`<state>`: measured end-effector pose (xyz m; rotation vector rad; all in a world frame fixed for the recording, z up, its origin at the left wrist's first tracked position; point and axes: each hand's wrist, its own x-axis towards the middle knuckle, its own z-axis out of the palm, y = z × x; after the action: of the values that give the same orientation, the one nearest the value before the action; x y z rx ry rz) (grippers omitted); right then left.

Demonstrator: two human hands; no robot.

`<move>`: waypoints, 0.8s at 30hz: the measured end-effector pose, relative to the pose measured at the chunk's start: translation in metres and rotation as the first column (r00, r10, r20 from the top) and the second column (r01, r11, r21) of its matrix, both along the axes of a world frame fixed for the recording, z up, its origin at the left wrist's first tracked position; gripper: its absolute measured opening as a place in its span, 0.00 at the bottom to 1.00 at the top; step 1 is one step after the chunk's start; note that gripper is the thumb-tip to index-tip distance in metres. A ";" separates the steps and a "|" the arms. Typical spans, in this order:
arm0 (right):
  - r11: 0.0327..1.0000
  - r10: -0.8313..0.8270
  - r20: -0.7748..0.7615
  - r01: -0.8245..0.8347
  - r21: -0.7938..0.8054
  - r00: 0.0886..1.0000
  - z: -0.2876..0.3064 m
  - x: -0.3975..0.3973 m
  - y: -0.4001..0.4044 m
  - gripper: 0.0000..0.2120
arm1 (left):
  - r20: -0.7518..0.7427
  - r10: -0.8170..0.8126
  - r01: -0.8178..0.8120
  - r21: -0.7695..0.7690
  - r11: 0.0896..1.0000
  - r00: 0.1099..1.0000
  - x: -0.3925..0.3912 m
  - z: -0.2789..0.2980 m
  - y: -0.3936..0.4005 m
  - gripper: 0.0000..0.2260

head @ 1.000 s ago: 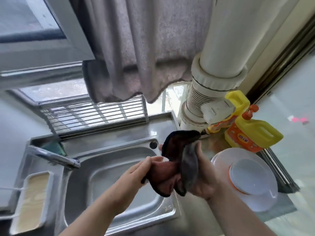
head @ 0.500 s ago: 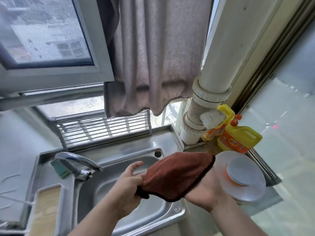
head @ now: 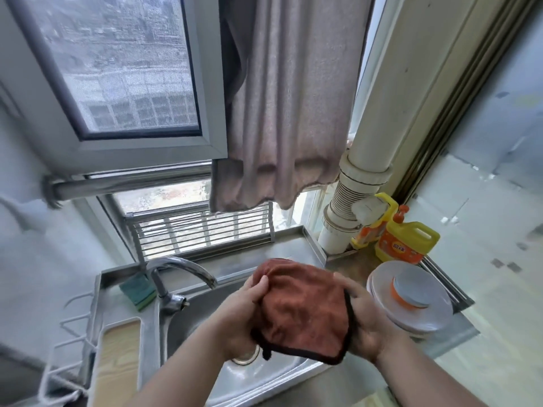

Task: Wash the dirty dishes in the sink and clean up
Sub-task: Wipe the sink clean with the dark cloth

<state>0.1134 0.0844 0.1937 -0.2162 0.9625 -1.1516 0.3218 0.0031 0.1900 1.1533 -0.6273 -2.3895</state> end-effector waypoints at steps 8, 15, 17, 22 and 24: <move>0.974 0.119 -0.409 -0.027 0.223 0.905 -0.037 0.001 -0.003 0.14 | 0.475 0.186 -0.004 -0.358 0.934 0.860 0.028 -0.024 -0.006 0.09; 0.995 0.011 -0.399 0.029 0.094 0.917 -0.005 -0.056 -0.028 0.14 | 0.423 0.168 -0.007 -0.356 0.934 0.891 0.012 -0.012 -0.033 0.10; 0.996 -0.063 -0.325 0.037 -0.085 0.944 0.019 -0.079 -0.033 0.16 | 0.076 0.225 -0.201 -0.239 0.950 0.971 0.001 0.012 -0.043 0.08; 0.985 -0.035 -0.390 -0.034 -0.168 0.920 0.037 -0.122 -0.037 0.15 | 0.004 0.211 -0.199 -0.314 0.928 0.977 -0.017 0.022 -0.047 0.15; 0.996 -0.014 -0.478 -0.029 -0.083 0.879 0.032 -0.129 -0.034 0.20 | 0.098 0.252 -0.213 -0.300 0.930 0.963 -0.026 0.014 -0.043 0.19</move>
<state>-0.0159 0.0508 0.2257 -0.5979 1.3441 -1.1571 0.2955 -0.0404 0.2044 1.1936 -0.8029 -1.9587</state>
